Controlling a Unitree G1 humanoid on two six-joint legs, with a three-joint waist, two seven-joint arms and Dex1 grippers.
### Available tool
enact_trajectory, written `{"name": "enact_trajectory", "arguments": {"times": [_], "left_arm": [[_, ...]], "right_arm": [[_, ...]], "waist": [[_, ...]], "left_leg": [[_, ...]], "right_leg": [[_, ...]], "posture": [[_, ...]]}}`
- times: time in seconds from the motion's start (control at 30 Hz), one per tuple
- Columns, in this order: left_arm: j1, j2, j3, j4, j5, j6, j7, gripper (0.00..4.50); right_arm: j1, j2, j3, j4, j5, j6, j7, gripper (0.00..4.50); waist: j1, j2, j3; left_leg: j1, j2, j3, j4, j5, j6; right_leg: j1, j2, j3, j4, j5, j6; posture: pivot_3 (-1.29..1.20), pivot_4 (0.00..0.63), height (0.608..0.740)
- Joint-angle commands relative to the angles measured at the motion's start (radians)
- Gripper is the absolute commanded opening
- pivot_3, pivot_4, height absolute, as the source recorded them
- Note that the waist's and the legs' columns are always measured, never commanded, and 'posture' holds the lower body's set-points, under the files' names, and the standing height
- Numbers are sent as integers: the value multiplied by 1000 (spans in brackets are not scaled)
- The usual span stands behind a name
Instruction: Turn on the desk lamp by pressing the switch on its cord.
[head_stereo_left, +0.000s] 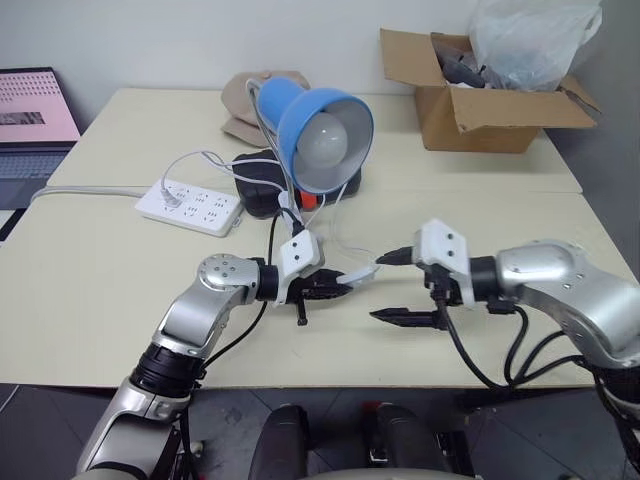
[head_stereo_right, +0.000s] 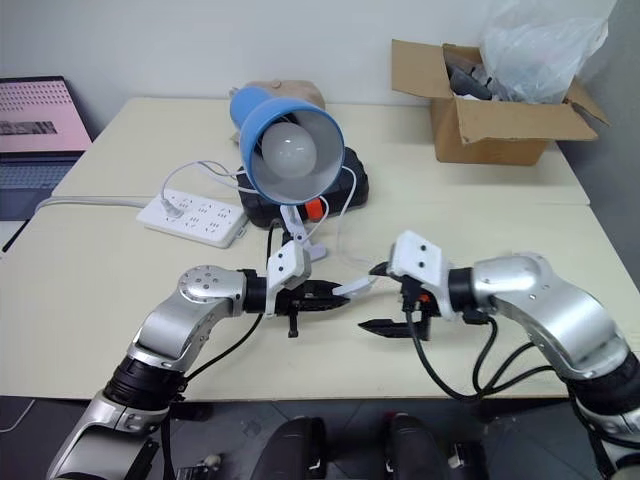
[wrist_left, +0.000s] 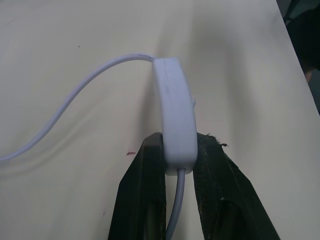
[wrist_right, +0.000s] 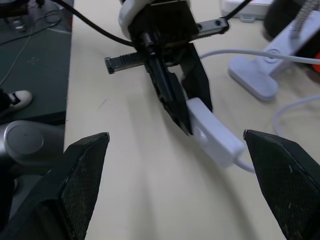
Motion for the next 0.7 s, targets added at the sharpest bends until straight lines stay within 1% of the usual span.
{"name": "enact_trajectory", "arguments": {"times": [0.03, 0.27, 0.63, 0.7], "left_arm": [[4, 8, -2, -57, 3, -24, 5, 420], [17, 27, -23, -86, 43, -85, 5, 420], [21, 31, -39, -103, 75, -118, 12, 420], [22, 31, -41, -104, 75, -120, 13, 420]], "right_arm": [[-62, 28, 60, 51, -55, -34, 40, 4500], [-108, 63, 128, 145, -149, -111, 92, 4500], [-113, 99, 134, 184, -204, -123, 126, 4500], [-112, 103, 136, 189, -216, -127, 126, 4144]], "waist": [[0, 0, 0], [1, 0, 0], [1, 0, 0], [1, 0, 0]], "left_leg": [[0, 0, 0, 0, 0, 0], [0, 0, 0, 0, 0, 0], [0, 0, 0, 0, 0, 0], [0, 0, 0, 0, 0, 0]], "right_leg": [[0, 0, 0, 0, 0, 0], [0, 0, 0, 1, 0, 0], [0, 0, 0, 1, 0, 0], [0, 0, 0, 1, 0, 0]], "posture": [[0, 150, 740], [0, 150, 740], [0, 150, 740], [0, 150, 740]]}}
